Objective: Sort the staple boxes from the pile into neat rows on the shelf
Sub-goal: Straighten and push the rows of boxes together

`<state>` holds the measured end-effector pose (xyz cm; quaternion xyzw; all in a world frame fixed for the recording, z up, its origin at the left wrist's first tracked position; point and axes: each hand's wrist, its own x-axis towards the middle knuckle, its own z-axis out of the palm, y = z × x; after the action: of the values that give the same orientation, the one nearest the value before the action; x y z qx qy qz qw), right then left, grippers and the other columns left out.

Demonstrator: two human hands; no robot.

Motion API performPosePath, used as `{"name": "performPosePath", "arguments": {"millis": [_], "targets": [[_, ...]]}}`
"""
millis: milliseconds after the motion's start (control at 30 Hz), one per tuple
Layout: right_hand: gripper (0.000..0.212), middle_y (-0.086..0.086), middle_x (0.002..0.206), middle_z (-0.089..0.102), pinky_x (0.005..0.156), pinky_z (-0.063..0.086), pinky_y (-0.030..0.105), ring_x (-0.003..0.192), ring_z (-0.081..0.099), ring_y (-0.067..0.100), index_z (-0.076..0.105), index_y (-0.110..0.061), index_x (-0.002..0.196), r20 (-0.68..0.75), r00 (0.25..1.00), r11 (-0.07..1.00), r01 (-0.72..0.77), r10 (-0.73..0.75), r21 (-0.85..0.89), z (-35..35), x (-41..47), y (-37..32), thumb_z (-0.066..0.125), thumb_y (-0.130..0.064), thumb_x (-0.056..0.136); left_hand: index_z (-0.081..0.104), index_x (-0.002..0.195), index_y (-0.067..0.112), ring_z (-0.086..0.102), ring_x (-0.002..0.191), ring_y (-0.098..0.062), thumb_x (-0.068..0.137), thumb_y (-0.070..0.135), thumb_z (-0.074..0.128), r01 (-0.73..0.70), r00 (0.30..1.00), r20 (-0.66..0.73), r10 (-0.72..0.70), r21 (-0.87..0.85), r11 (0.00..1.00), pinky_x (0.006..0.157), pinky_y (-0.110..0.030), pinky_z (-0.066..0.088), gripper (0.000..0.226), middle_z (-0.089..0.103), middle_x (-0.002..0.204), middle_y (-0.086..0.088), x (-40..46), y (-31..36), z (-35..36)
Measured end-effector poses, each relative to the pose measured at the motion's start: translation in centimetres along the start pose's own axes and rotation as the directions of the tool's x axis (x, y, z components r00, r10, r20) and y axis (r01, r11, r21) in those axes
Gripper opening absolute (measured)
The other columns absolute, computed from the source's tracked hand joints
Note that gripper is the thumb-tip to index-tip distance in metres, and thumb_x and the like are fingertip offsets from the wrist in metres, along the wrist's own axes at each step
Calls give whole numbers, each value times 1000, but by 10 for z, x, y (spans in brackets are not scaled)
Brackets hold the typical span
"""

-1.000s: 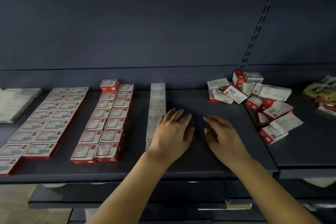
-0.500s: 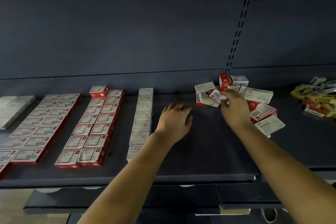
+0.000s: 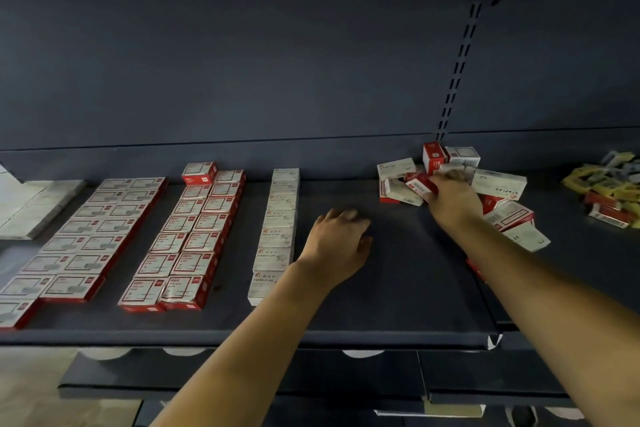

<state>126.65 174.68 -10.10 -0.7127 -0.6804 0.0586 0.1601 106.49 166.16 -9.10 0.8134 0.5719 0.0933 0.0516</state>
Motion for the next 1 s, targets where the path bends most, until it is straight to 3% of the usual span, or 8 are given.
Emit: {"name": "performPosePath", "arguments": {"millis": [133,267,333,433,500,600,800,1000], "targets": [[23,12,116,57,84,44,33,100,55,23,62,-7,111,-119,991,942,-19,63,336,4,-16,-4,58,-17,90,52,131,17,40,127,-22,96,30,44,22,999,-28,-24,-61,998,106,-34,32,38,50,136,-2,-7,-8,8],[17,-1,86,66,69,44,20,72,57,5,67,-7,102,17,995,649,-76,96,757,-10,-49,-29,64,-12,86,54,130,15,51,119,-17,94,25,53,79,979,-142,-148,-405,911,96,-19,36,38,58,127,-2,-19,-6,10],[15,-10,64,61,52,39,10,52,51,-4,68,-10,100,87,995,510,-96,40,855,-20,-67,-41,64,-7,85,55,129,16,57,111,-11,92,24,58,171,952,-83,-295,-656,735,92,-14,39,39,63,118,-1,-24,-1,10],[18,-15,44,55,42,34,6,40,47,-6,67,-14,98,152,984,422,-100,-90,901,-32,-89,-52,61,-2,86,57,123,14,64,97,-10,88,20,63,255,921,133,-367,-917,307,90,-27,49,35,68,105,-3,-33,7,9],[20,-17,49,60,44,37,5,44,52,-9,66,-16,97,172,970,439,-82,-170,895,-38,-96,-57,59,-1,87,59,117,12,67,93,-16,87,18,63,267,914,231,-334,-961,66,85,-33,51,30,70,101,-5,-40,12,7],[19,-7,85,70,61,44,3,72,62,-6,69,-12,105,161,962,623,12,-221,782,-40,-99,-59,61,-9,88,63,106,12,69,85,-19,80,21,66,183,932,200,-304,-980,-83,77,-31,54,28,73,93,-5,-48,16,5],[19,-7,81,59,63,40,7,74,56,-1,69,-14,106,151,929,748,168,-338,642,-40,-104,-61,59,-16,90,67,89,11,67,80,-18,70,29,66,104,937,121,-328,-992,-71,83,-37,52,27,72,84,-5,-52,10,0],[17,-9,86,70,65,49,10,77,64,-3,69,-21,100,162,928,692,127,-337,711,-39,-113,-58,62,-30,86,66,89,3,68,80,-22,73,23,65,102,934,157,-321,-978,-181,85,-38,53,25,72,84,-11,-56,7,3]]}}
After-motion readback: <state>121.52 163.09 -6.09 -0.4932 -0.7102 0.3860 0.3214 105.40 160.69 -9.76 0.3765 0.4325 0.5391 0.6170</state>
